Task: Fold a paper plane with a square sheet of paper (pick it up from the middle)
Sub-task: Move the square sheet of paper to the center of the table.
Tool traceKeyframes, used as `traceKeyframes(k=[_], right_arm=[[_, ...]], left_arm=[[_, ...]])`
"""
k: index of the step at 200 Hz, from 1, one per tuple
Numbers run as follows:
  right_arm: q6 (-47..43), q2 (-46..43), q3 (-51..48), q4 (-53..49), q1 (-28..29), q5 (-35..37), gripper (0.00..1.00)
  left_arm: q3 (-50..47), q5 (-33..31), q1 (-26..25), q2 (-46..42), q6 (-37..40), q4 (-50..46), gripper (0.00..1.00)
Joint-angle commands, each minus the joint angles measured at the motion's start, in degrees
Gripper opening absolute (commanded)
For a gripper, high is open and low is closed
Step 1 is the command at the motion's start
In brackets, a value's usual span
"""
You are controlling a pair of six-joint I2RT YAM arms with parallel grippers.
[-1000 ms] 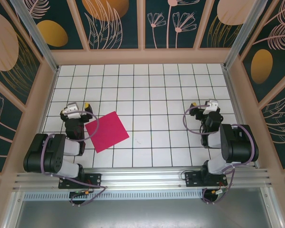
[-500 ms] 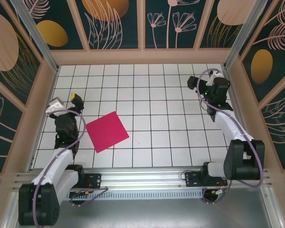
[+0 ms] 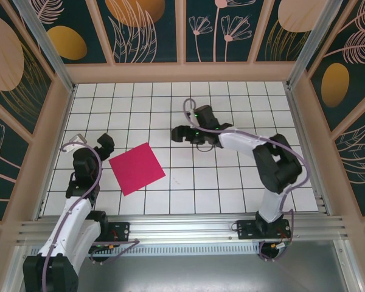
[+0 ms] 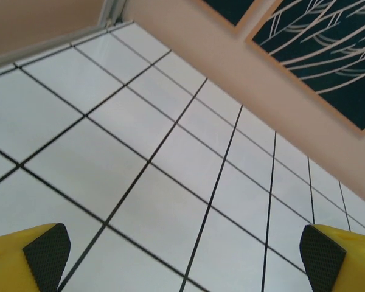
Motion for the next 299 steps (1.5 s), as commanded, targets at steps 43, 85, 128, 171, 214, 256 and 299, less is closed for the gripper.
traceKeyframes(k=[43, 85, 128, 171, 214, 256, 299], right_arm=[[1.3, 12.5, 16.4, -4.6, 11.0, 1.9, 0.83], [1.0, 21.8, 27.8, -9.0, 13.3, -0.9, 0.83], [1.3, 26.8, 33.4, -11.2, 15.8, -2.7, 0.81], [0.4, 27.3, 32.9, -13.4, 18.1, 3.0, 0.81], [2.0, 25.7, 26.7, -13.1, 17.1, 6.8, 0.8], [2.9, 18.6, 16.1, -11.7, 13.9, 11.7, 0.79], [2.1, 6.7, 2.3, -11.6, 8.8, 17.0, 0.79]], left_arm=[[2.3, -3.7, 0.4, -2.7, -4.7, -12.4, 0.99], [2.8, -3.7, 0.4, -2.8, -4.3, -13.0, 0.99], [3.7, -4.9, 0.4, -3.5, -4.2, -13.9, 0.99], [3.4, -5.0, 0.4, -4.9, -4.1, -14.8, 0.99], [3.5, -2.0, 0.4, -4.6, -4.2, -14.7, 0.99], [3.9, 4.6, 0.4, -2.8, -3.4, -12.6, 0.98], [6.3, 19.0, 0.3, 5.0, -2.1, -9.7, 0.98]])
